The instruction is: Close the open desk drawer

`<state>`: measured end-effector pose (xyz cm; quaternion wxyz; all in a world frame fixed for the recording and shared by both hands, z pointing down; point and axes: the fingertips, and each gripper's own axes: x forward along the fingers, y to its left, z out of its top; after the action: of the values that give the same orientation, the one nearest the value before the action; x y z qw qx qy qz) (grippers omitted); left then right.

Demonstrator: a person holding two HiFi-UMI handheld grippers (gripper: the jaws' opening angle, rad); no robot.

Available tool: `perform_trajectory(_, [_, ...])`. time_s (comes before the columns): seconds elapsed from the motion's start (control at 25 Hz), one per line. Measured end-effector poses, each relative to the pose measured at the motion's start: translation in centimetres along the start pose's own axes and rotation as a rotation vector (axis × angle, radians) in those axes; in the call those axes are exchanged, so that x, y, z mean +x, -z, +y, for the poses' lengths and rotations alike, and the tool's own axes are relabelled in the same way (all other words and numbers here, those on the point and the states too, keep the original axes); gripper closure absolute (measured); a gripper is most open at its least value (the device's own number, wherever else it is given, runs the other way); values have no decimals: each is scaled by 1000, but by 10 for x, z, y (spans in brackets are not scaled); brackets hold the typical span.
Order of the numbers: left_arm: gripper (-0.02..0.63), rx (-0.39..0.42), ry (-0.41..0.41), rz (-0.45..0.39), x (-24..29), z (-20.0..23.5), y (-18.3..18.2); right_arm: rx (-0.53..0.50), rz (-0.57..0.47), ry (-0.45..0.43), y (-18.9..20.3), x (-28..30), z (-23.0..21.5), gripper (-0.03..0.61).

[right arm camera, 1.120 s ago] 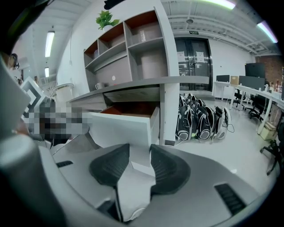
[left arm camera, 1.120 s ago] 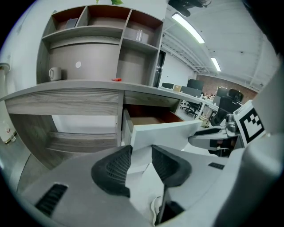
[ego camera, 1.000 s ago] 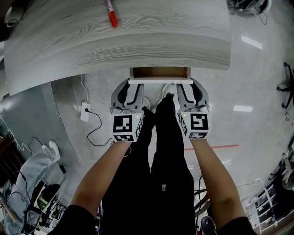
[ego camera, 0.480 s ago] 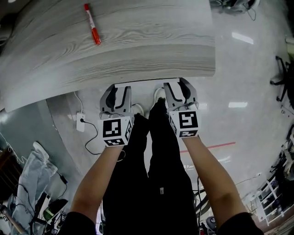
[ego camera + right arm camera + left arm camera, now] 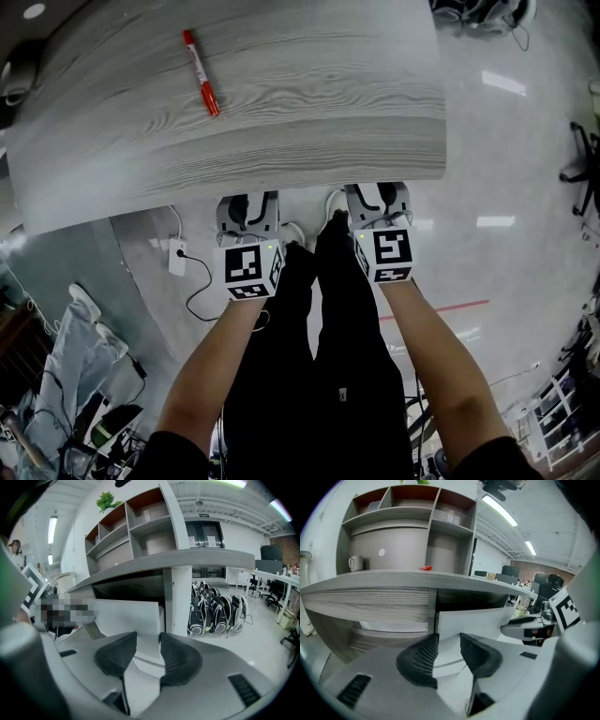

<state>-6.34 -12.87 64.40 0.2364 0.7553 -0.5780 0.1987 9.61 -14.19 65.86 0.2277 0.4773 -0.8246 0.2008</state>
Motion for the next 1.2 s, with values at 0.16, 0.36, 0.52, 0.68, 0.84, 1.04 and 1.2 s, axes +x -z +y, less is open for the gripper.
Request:
perform_trajectory(0.16, [459, -4, -6, -11, 7, 7, -4, 0, -1, 17, -4, 10, 1, 414])
perform_trajectory(0.36, [459, 6, -8, -19, 13, 10, -10, -14, -6, 11, -9, 16, -2, 414])
perform_trajectory(0.52, [459, 5, -10, -26, 16, 11, -13, -16, -11, 11, -12, 20, -4, 414])
perform_trajectory(0.68, [459, 5, -11, -28, 17, 11, -14, -20, -15, 9, -13, 20, -5, 414])
perform_trajectory(0.84, [459, 9, -4, -27, 16, 11, -13, -19, -14, 13, -13, 20, -5, 414])
perform_trajectory(1.04, [459, 12, 2, -38, 18, 12, -12, -26, -18, 14, -12, 22, -5, 414])
perform_trajectory(1.2, [459, 21, -2, -41, 19, 13, -13, -28, -29, 22, -13, 23, -5, 414])
